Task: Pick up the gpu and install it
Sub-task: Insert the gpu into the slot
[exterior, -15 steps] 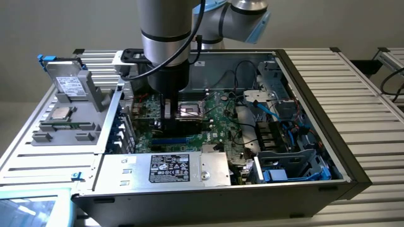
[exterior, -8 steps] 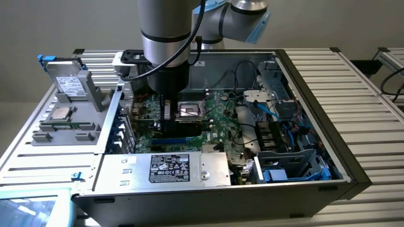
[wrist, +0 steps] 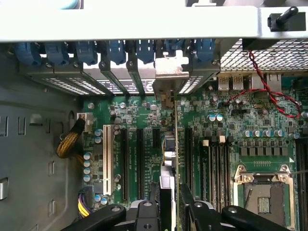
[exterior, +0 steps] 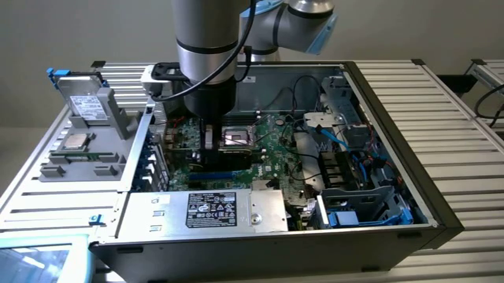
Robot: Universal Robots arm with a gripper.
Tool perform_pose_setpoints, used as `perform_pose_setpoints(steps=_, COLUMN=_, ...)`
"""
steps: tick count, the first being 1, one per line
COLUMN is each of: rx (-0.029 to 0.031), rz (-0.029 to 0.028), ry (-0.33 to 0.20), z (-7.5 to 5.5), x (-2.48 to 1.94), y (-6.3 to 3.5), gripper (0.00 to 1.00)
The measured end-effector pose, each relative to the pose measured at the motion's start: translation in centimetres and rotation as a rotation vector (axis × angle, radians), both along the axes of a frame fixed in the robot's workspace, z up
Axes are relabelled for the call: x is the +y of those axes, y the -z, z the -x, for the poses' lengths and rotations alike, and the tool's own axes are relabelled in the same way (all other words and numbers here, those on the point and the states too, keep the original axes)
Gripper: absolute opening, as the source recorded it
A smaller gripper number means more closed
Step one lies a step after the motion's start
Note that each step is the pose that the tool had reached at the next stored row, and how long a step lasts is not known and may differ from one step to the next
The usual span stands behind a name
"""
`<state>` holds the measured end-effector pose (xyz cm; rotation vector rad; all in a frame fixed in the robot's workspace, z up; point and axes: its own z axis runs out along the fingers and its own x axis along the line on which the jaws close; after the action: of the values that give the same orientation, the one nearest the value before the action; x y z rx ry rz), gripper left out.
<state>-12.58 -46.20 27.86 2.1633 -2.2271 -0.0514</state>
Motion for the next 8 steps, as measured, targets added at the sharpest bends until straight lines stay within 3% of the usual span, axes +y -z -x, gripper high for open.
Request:
perform_pose_setpoints(steps=6, rx=0.0004, rz=0.0000, ry=0.000, z=0.01, x=0.09, y=0.26, gripper=0.28)
perform_pose_setpoints(steps=8, rx=0.0011, rz=0.0002, ry=0.000, z=0.01, x=0.48, y=0.33, gripper=0.28)
